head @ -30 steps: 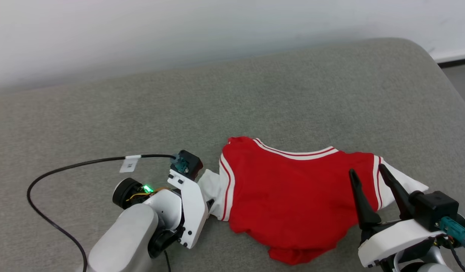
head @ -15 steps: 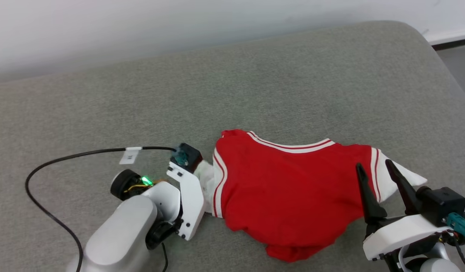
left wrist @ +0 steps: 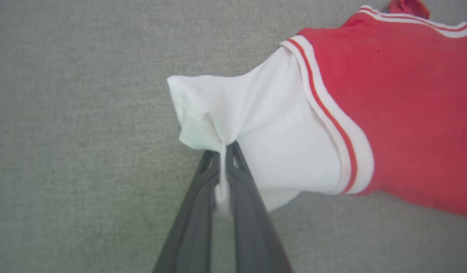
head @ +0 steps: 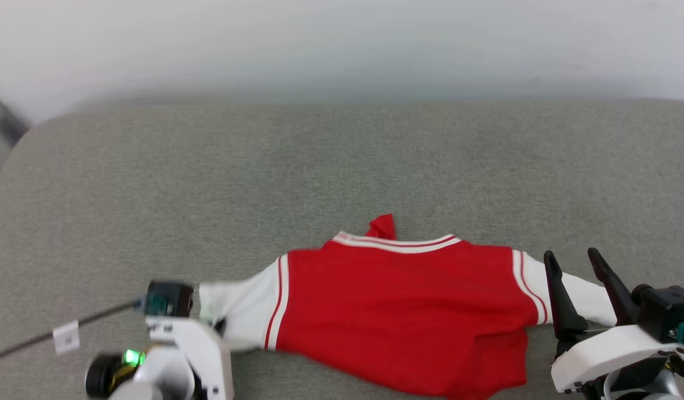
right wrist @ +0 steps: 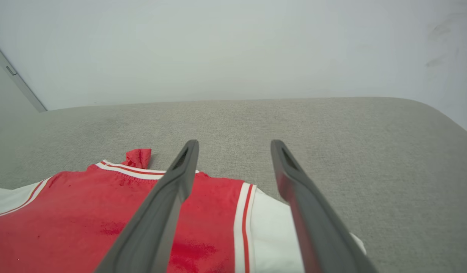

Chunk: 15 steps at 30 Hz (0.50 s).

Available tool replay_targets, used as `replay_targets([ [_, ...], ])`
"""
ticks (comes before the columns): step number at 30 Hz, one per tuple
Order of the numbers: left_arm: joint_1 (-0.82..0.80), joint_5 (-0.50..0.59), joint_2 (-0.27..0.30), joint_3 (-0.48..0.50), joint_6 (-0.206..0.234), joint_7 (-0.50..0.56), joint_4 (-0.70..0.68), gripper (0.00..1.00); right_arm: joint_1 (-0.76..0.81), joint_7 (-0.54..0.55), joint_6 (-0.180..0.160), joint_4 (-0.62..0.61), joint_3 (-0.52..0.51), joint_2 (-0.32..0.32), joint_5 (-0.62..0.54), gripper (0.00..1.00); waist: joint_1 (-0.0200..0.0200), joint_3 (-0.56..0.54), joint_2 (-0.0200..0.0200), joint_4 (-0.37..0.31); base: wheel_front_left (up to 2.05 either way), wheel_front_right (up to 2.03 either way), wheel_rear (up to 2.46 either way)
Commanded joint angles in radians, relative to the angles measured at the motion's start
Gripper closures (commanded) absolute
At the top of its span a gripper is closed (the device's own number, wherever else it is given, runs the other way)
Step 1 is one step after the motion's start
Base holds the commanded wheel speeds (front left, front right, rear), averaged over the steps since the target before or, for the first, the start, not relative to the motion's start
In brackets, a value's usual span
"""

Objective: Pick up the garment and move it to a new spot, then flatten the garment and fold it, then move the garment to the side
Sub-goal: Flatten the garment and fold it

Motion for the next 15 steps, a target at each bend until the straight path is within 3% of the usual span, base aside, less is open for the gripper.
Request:
replay_targets([
  [1,0.057,-0.023,-0.004,0.011,0.018,-0.003,-0.003,1.0,0.014,0.004,0.0,-0.003,0.0,0.001,0.004,0.0,-0.0001,-0.025,0.0,0.029,0.0,0.0,0.0],
  [5,0.176,-0.076,-0.038,0.031,0.051,-0.031,0.006,0.97,0.028,0.016,0.0,-0.003,-0.008,0.001,0.006,0.0,-0.0001,-0.043,0.0,0.043,0.0,0.0,0.0],
  [6,0.194,-0.084,-0.047,0.031,0.054,-0.039,0.011,0.55,0.033,0.02,0.0,-0.003,-0.011,0.001,0.006,0.0,-0.0001,-0.047,0.0,0.046,0.0,0.0,0.0],
  [7,0.204,-0.086,-0.056,0.033,0.058,-0.054,0.012,0.0,0.038,0.024,0.0,-0.004,-0.016,0.001,0.005,0.0,-0.0001,-0.051,0.0,0.049,0.0,0.0,0.0],
  [15,0.137,-0.013,-0.067,0.05,0.05,-0.232,-0.005,0.0,0.068,0.047,0.0,-0.014,-0.042,0.002,0.003,0.0,-0.0001,-0.097,0.0,0.057,0.0,0.0,0.0],
])
